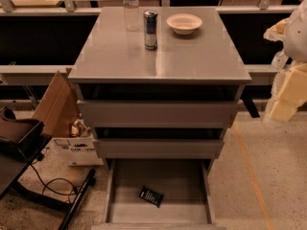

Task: Pick rxbar blueberry from bottom drawer and place on counter

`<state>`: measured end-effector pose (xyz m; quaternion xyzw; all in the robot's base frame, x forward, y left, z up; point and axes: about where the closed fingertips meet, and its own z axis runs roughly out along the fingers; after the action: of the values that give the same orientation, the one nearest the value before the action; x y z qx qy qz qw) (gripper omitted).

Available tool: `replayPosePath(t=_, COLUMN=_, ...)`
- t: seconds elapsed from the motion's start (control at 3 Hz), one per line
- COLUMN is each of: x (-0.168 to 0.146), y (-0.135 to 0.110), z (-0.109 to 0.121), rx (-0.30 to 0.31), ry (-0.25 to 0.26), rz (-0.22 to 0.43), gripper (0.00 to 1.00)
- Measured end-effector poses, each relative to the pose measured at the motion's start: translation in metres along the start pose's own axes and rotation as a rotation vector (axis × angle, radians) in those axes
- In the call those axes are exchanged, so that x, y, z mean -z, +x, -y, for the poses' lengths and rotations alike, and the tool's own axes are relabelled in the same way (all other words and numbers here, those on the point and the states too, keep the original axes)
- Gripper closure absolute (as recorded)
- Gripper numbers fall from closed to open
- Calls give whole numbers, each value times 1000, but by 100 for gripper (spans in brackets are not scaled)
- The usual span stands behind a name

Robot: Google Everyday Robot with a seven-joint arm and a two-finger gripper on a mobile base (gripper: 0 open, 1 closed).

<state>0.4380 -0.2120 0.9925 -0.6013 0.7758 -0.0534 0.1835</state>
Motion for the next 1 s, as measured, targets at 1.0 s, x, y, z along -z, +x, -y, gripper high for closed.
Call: replayPosePath(t=1.0, x=-85, y=27, z=-26, rx=-85, ry=-43, rz=163, gripper=0)
